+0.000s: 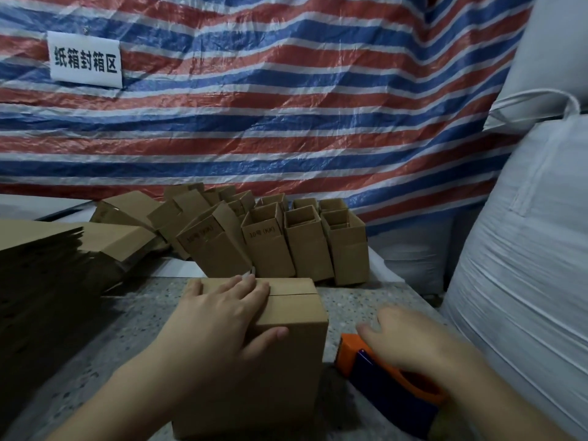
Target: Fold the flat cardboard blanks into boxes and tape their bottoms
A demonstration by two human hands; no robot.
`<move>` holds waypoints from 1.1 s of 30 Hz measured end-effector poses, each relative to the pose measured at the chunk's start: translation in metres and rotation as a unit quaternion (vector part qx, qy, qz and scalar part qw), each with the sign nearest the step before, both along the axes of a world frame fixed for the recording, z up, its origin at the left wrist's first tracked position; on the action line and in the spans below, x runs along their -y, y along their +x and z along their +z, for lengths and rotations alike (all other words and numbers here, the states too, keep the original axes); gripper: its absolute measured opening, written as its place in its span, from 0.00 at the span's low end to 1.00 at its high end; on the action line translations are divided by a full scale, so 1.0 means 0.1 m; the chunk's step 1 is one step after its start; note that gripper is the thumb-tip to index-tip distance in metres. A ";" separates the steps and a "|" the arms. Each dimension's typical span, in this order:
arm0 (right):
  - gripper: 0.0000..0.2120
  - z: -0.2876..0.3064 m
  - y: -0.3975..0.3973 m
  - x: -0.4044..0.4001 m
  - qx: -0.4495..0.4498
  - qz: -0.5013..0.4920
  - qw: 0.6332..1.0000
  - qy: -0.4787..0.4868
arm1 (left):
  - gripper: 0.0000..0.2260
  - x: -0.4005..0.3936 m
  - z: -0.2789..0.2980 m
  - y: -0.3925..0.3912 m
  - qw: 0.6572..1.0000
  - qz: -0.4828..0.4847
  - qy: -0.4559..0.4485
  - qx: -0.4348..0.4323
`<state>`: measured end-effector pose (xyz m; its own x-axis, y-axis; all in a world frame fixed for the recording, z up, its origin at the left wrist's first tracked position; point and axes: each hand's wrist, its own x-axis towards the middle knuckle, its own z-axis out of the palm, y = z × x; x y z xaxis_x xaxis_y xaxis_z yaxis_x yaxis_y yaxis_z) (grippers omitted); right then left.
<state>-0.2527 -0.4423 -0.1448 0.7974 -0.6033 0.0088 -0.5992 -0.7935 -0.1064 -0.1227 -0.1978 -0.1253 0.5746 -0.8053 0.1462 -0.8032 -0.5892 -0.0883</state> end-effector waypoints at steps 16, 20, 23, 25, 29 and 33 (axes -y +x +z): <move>0.24 -0.63 -0.36 -0.10 0.014 -0.083 0.996 -0.012 | 0.45 -0.01 -0.07 0.02 0.998 -0.018 -0.045 0.032; 0.21 -0.69 -0.37 -0.11 0.023 -0.085 0.995 -0.044 | 0.46 -0.01 -0.09 0.02 0.998 -0.018 -0.048 0.038; 0.20 -0.63 -0.35 -0.03 0.083 -0.082 0.993 -0.019 | 0.47 0.00 -0.09 0.03 0.998 -0.019 -0.052 0.038; 0.18 -0.46 -0.31 0.04 0.158 -0.090 0.980 0.080 | 0.47 0.00 -0.09 0.04 0.998 -0.019 -0.053 0.035; 0.23 0.12 -0.25 0.06 0.353 -0.024 0.881 0.315 | 0.45 0.00 -0.11 0.07 0.998 -0.023 -0.047 0.035; 0.19 0.64 -0.15 -0.11 0.466 0.078 0.741 0.476 | 0.49 0.01 -0.11 0.09 0.998 -0.025 -0.053 0.024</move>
